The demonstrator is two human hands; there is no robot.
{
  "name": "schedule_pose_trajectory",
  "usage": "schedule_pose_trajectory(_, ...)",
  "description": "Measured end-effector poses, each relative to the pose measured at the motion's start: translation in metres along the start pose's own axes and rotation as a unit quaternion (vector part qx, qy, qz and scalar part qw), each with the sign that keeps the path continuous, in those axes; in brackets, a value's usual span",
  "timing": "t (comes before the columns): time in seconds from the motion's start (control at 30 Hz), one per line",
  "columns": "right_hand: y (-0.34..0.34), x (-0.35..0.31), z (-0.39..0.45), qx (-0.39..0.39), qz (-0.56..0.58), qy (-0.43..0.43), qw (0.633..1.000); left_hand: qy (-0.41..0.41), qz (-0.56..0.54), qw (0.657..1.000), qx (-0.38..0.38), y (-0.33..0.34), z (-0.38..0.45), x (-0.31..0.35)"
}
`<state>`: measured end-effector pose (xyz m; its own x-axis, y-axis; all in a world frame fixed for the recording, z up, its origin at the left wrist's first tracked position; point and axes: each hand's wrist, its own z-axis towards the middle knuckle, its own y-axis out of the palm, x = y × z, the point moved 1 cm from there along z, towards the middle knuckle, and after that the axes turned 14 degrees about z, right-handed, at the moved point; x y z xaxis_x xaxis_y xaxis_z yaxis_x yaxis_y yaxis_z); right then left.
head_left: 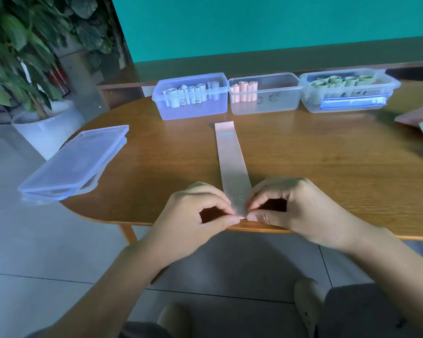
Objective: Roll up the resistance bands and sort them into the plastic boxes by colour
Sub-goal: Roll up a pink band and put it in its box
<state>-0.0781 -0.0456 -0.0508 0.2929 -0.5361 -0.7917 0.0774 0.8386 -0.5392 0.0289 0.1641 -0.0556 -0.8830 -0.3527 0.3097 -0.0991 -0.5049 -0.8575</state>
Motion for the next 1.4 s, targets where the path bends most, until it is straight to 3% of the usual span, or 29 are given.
schedule_pose_trajectory(0.13, 0.000, 0.001, 0.001, 0.008, 0.006, 0.030, 1.000, -0.027, 0.041, 0.999, 0.004, 0.000, 0.001, 0.004)
schedule_pose_trajectory(0.37, -0.003, -0.002, 0.012, 0.024, 0.010, 0.110, 0.994, -0.086, 0.033, 0.994, -0.066, -0.001, 0.006, 0.008)
schedule_pose_trajectory(0.6, -0.007, 0.001, 0.018, 0.019, 0.006, 0.141, 0.990, -0.107, 0.065, 0.988, -0.088, -0.001, 0.011, 0.007)
schedule_pose_trajectory(0.73, -0.008, 0.001, 0.019, 0.019, 0.031, 0.126, 0.991, -0.077, 0.020, 0.995, -0.055, -0.005, 0.014, 0.004)
schedule_pose_trajectory(0.87, -0.006, 0.000, 0.015, -0.020, 0.053, 0.068, 0.996, -0.020, 0.007, 0.997, -0.069, -0.003, 0.014, 0.004)
schedule_pose_trajectory(1.1, -0.006, 0.000, 0.008, -0.053, 0.007, 0.026, 0.998, 0.021, 0.033, 0.998, -0.055, -0.004, 0.010, 0.001)
schedule_pose_trajectory(1.4, -0.006, 0.002, 0.006, -0.027, -0.004, 0.026, 0.999, -0.008, 0.033, 0.999, -0.040, -0.002, 0.013, 0.004)
